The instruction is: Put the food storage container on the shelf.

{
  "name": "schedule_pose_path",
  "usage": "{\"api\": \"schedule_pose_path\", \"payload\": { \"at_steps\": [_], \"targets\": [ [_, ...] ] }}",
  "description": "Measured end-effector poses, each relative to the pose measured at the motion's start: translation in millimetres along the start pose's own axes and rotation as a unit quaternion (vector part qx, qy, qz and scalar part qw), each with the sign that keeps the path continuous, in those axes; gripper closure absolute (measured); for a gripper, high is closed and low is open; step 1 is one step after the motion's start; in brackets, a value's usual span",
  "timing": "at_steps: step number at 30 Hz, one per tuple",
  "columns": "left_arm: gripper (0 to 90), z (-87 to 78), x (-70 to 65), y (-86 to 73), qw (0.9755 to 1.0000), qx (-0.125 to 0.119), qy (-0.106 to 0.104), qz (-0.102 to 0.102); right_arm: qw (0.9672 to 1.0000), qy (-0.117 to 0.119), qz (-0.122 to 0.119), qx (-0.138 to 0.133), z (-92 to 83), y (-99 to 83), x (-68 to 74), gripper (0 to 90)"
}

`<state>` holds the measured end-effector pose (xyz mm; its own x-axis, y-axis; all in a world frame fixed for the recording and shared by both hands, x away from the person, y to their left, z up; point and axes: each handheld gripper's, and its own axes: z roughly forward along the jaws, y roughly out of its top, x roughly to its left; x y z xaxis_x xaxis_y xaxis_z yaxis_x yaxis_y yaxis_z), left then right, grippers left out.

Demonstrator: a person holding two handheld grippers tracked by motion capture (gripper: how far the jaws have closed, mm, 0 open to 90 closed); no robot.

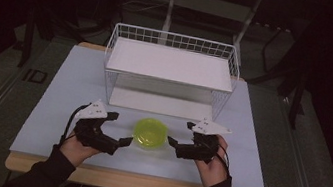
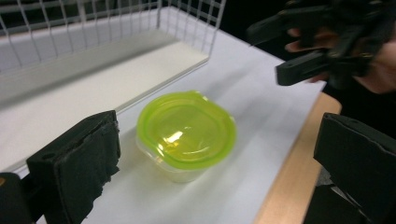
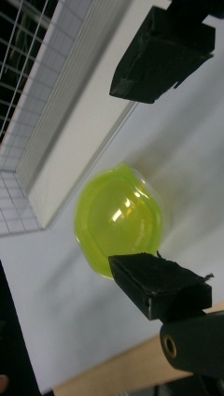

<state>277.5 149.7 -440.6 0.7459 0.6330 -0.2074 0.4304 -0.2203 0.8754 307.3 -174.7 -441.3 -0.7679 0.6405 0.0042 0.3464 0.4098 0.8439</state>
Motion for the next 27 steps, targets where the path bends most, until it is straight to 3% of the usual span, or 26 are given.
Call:
{"api": "schedule_pose_path", "payload": {
  "at_steps": [4,6,7,10,13,15,17,19,21,23,24,26,27],
  "targets": [
    [6.0,16.1,15.0,-1.7,0.9983,0.010,-0.004,-0.057,0.9992,0.001,0.034,0.020,10.2,5.6,-2.0,15.7],
    [7.8,23.3,20.4,-5.9,0.9969,0.008,0.007,-0.078,0.9983,0.005,0.052,0.027,16.8,6.1,-2.7,13.2],
    [13.8,27.3,23.1,-8.0,0.9956,0.012,0.013,-0.092,0.9977,0.008,0.060,0.030,20.2,6.2,-2.8,13.0],
    [15.7,41.2,32.1,-14.2,0.9883,0.033,0.024,-0.147,0.9962,0.013,0.076,0.042,29.8,4.3,-5.9,13.5],
    [25.5,49.3,36.9,-19.5,0.9842,0.043,0.027,-0.170,0.9929,0.023,0.103,0.055,37.5,1.5,-12.9,19.0],
    [29.3,55.0,40.8,-23.1,0.9787,0.060,0.032,-0.194,0.9880,0.030,0.135,0.069,42.6,-1.2,-19.1,23.3],
    [33.1,59.1,42.8,-25.2,0.9739,0.080,0.039,-0.209,0.9844,0.034,0.151,0.083,46.6,-3.2,-22.3,29.8],
    [34.4,62.1,43.3,-26.0,0.9713,0.092,0.030,-0.217,0.9789,0.039,0.177,0.094,50.2,-4.7,-23.9,37.1],
    [41.7,64.5,44.9,-26.5,0.9672,0.098,0.010,-0.234,0.9729,0.046,0.202,0.103,53.5,-5.3,-24.2,40.8],
    [48.3,66.6,46.6,-26.0,0.9644,0.102,0.004,-0.244,0.9659,0.053,0.227,0.112,57.1,-5.8,-24.8,46.3],
    [54.3,67.8,48.1,-26.0,0.9619,0.105,-0.001,-0.252,0.9630,0.054,0.237,0.116,59.4,-6.3,-25.0,51.3],
    [60.0,69.1,49.1,-25.9,0.9586,0.108,0.002,-0.264,0.9596,0.049,0.247,0.125,63.1,-7.0,-24.6,54.7],
    [63.2,69.2,49.0,-25.7,0.9583,0.110,0.003,-0.264,0.9579,0.051,0.252,0.128,65.5,-7.5,-23.9,59.0]
  ]
}}
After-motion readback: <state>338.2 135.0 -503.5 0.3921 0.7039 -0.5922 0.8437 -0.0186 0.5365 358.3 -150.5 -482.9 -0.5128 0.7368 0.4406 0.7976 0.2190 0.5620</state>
